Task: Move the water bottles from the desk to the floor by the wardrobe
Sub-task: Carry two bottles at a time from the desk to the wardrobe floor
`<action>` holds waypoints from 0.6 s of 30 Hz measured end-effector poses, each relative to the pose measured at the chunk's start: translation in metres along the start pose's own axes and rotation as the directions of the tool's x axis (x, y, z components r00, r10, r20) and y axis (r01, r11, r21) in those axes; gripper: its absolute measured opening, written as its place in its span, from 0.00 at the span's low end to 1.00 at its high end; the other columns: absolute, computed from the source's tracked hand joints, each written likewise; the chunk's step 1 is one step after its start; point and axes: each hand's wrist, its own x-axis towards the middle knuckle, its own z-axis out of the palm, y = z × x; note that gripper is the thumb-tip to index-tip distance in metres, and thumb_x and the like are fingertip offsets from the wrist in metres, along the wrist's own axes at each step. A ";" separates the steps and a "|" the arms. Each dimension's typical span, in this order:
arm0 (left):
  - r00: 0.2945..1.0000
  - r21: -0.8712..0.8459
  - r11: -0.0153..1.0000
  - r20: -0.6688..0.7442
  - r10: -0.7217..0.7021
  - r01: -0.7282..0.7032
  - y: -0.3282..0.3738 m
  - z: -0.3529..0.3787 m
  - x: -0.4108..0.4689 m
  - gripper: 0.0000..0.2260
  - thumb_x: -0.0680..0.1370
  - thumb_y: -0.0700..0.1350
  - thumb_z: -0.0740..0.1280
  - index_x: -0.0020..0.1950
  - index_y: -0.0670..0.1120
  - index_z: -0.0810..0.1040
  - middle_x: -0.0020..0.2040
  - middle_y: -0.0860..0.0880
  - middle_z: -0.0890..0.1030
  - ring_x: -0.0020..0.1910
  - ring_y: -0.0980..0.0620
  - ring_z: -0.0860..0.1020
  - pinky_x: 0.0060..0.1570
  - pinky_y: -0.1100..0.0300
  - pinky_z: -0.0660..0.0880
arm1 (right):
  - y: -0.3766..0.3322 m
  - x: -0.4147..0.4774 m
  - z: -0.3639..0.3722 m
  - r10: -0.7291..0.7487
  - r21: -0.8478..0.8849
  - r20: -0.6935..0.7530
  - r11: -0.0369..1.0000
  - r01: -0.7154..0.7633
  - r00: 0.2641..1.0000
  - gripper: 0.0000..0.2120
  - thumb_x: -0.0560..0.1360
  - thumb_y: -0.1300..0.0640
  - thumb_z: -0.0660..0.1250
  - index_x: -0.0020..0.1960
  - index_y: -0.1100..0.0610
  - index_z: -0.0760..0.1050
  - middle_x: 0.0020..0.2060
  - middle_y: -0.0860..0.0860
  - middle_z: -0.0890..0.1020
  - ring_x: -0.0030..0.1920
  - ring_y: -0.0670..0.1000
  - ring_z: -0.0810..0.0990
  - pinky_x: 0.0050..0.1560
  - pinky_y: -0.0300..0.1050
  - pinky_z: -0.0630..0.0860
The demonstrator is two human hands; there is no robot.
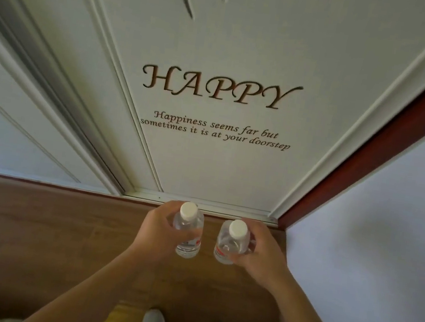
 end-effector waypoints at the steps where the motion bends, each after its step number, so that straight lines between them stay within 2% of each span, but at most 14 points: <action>1: 1.000 -0.006 1.000 0.006 -0.005 0.005 -0.016 0.004 0.012 0.21 0.67 0.44 0.82 0.54 0.61 0.80 0.50 0.59 0.85 0.50 0.64 0.82 0.47 0.64 0.79 | 0.014 0.013 0.008 0.010 0.003 -0.008 1.000 -0.010 1.000 0.31 0.68 0.55 0.80 0.66 0.42 0.70 0.62 0.41 0.75 0.61 0.44 0.75 0.60 0.40 0.75; 3: 1.000 -0.009 1.000 0.015 -0.013 0.014 -0.051 0.014 0.037 0.22 0.67 0.44 0.83 0.54 0.61 0.80 0.49 0.59 0.86 0.50 0.62 0.83 0.48 0.62 0.80 | 0.043 0.039 0.026 0.031 0.019 -0.027 0.999 -0.031 0.999 0.31 0.67 0.57 0.81 0.64 0.42 0.70 0.60 0.40 0.76 0.60 0.43 0.76 0.54 0.33 0.72; 4: 1.000 -0.014 1.000 0.017 -0.019 0.020 -0.072 0.021 0.050 0.22 0.66 0.43 0.83 0.54 0.61 0.81 0.50 0.59 0.86 0.50 0.61 0.83 0.49 0.61 0.80 | 0.059 0.053 0.037 0.046 0.033 -0.035 0.998 -0.045 0.998 0.31 0.67 0.57 0.81 0.64 0.43 0.70 0.59 0.41 0.77 0.59 0.43 0.76 0.53 0.32 0.72; 9: 0.999 0.018 1.000 0.034 0.010 -0.010 -0.180 0.062 0.113 0.20 0.66 0.43 0.83 0.52 0.59 0.81 0.48 0.60 0.85 0.49 0.61 0.83 0.49 0.60 0.81 | 0.153 0.124 0.094 0.113 0.095 -0.081 0.990 -0.105 0.990 0.30 0.67 0.60 0.80 0.64 0.45 0.72 0.60 0.44 0.77 0.60 0.45 0.76 0.62 0.46 0.75; 12: 0.999 0.060 0.998 0.028 0.036 -0.037 -0.248 0.090 0.145 0.20 0.67 0.44 0.82 0.54 0.58 0.82 0.49 0.58 0.85 0.50 0.60 0.83 0.49 0.61 0.80 | 0.211 0.166 0.126 0.134 0.101 -0.090 0.987 -0.125 0.987 0.29 0.70 0.62 0.78 0.64 0.43 0.70 0.58 0.42 0.76 0.63 0.46 0.74 0.62 0.46 0.74; 18: 0.999 0.104 0.994 0.014 0.044 -0.045 -0.358 0.143 0.202 0.20 0.66 0.43 0.83 0.51 0.60 0.80 0.49 0.58 0.84 0.49 0.62 0.81 0.51 0.59 0.80 | 0.320 0.241 0.180 0.195 0.098 -0.118 0.978 -0.184 0.974 0.31 0.70 0.63 0.77 0.68 0.45 0.71 0.63 0.43 0.75 0.65 0.46 0.73 0.64 0.46 0.74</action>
